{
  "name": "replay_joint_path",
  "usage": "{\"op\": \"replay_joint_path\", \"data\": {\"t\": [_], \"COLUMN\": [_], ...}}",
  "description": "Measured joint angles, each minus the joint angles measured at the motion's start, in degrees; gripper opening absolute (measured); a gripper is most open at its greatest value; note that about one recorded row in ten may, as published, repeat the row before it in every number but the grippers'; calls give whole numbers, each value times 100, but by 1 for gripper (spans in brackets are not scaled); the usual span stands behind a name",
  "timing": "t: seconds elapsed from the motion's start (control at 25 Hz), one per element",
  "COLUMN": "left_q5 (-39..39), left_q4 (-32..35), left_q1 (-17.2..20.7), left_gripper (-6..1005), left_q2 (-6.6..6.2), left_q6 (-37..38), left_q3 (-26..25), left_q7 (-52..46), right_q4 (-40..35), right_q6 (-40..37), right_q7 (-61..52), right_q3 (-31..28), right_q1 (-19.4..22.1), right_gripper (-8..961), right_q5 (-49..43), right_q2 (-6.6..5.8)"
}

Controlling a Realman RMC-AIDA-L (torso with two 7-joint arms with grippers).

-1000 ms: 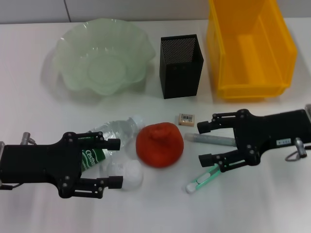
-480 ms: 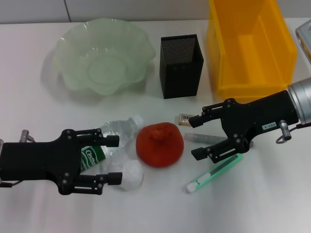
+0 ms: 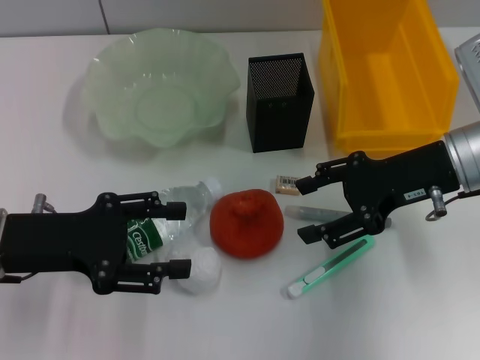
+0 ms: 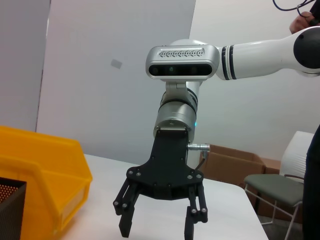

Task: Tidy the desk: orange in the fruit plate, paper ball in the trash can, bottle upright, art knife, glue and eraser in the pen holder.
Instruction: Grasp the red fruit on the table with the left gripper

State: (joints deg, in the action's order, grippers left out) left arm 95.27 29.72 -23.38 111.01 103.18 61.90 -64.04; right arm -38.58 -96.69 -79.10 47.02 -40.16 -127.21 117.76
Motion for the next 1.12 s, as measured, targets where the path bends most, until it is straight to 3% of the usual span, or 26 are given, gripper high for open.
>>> {"op": "replay_joint_path", "data": {"t": [0.12, 0.24, 0.32, 0.56, 0.92, 1.12], "left_q5": [0, -1, -2, -1, 70, 499], "left_q4": [0, 0, 0, -1, -2, 37], "left_q1": [-33, -207, -258, -607, -897, -1124], "left_gripper": [770, 770, 769, 768, 765, 764], "left_q2": [42, 217, 255, 434, 548, 702], "left_q6": [-39, -128, -187, -877, -1434, -1777], "left_q3": [-4, -64, -82, -11, 340, 339], "left_q7": [20, 81, 84, 28, -100, -322], "right_q4": [0, -19, -34, -48, 47, 209], "right_q6": [-21, -71, -72, -174, -294, -275], "right_q7": [11, 74, 130, 559, 1021, 1180], "right_q3": [-10, -44, -48, -405, -1038, -1131], "right_q1": [24, 152, 207, 606, 1016, 1190], "right_gripper": [814, 813, 814, 809, 805, 805], "right_q5": [0, 0, 0, 41, 72, 142], "right_q2": [1, 0, 0, 27, 110, 115]}}
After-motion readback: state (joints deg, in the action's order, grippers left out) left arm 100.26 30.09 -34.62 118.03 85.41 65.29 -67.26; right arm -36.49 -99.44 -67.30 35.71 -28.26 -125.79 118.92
